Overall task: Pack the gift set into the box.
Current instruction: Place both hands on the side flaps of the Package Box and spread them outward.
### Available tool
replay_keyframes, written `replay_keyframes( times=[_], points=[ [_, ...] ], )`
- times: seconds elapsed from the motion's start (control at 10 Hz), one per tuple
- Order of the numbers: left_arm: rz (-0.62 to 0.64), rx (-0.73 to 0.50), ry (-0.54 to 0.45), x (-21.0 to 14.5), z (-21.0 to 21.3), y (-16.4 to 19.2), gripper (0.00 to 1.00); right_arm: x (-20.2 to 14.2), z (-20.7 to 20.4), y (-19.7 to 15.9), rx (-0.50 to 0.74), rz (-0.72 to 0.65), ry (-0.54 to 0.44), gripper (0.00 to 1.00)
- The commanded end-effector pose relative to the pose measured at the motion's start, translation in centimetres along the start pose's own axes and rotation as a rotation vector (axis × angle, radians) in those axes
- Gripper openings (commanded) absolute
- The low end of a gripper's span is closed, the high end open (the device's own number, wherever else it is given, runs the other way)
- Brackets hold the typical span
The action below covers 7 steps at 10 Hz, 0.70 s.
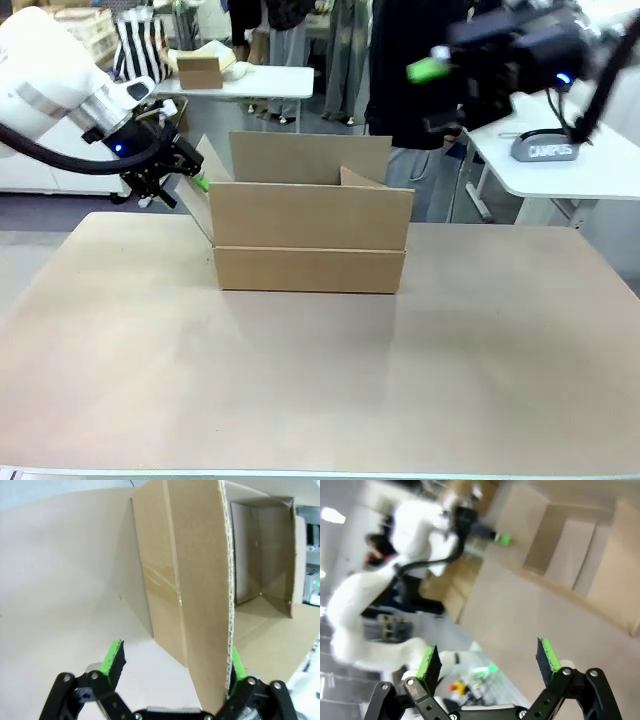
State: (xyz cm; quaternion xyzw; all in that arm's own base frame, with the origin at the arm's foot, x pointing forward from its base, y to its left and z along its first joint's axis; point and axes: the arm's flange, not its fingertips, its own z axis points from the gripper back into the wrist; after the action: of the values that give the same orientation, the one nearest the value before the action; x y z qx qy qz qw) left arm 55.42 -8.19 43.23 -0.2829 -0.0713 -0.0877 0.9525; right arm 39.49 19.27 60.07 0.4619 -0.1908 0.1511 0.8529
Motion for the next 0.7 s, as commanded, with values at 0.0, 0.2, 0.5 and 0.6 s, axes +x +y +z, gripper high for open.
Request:
replay_keyframes(
  times=[0.0,0.2,0.5,0.6],
  points=[
    [0.01,0.016,0.001,-0.1,0.3,-0.3,1.0,5.6,-5.9,-1.0,-0.538,0.055,0.066,1.0],
    [0.01,0.016,0.001,-0.1,0.3,-0.3,1.0,2.2,-4.7,2.1,-0.136,0.079,0.011,1.0],
    [0.01,0.016,0.001,-0.1,0.3,-0.3,1.0,3.8,-7.5,1.3,-0.233,0.137,0.042,1.0],
    [0.01,0.016,0.001,-0.1,0.3,-0.3,1.0,6.0,-10.2,3.0,-0.504,0.022,0.156,1.0]
  ],
)
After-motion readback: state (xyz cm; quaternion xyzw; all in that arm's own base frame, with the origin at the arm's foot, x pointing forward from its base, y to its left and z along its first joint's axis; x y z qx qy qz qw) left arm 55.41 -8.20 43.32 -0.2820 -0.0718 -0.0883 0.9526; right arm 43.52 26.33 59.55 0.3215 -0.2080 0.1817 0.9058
